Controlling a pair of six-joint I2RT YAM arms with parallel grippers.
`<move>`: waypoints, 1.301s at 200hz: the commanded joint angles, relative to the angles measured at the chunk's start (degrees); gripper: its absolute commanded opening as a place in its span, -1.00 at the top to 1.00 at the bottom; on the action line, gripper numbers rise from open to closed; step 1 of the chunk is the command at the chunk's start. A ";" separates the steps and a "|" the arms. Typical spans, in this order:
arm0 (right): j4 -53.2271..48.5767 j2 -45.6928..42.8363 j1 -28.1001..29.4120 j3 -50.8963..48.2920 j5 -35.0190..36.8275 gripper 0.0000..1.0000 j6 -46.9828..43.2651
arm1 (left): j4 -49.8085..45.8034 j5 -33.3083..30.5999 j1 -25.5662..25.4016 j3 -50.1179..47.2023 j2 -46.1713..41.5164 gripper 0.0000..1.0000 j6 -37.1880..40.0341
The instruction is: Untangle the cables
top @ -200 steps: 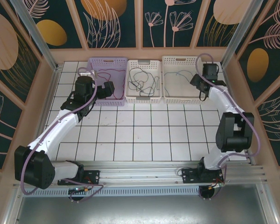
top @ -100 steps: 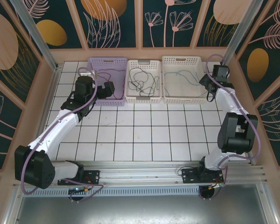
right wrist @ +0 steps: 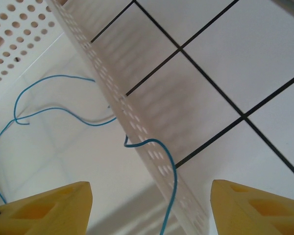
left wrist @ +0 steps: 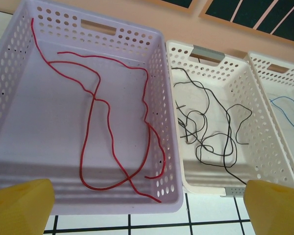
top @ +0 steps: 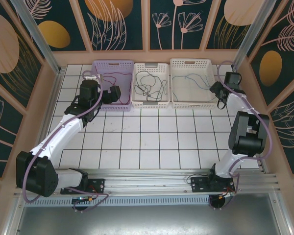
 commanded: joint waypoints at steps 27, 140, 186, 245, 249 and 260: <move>6.52 3.70 -0.11 -0.95 -6.19 -0.29 1.84 | 0.30 0.73 -0.04 1.55 0.74 -0.97 0.80; 12.64 4.45 -0.09 -3.04 -7.40 0.39 0.70 | 0.21 1.07 -0.04 1.72 1.36 -0.97 0.98; 13.13 4.15 0.05 -2.96 -8.04 0.76 0.31 | 0.12 1.33 -0.07 1.73 1.59 -0.97 0.98; 12.61 3.35 0.80 -2.45 -7.20 1.00 -0.53 | 0.12 1.81 -0.08 1.81 1.45 -0.97 0.98; 12.49 3.24 0.94 -2.36 -7.16 1.00 -0.53 | 0.12 1.84 -0.03 1.81 1.51 -0.97 0.98; 12.48 2.56 1.49 -2.35 -6.77 1.00 -0.66 | 0.08 1.77 -0.06 1.81 1.35 -0.97 0.98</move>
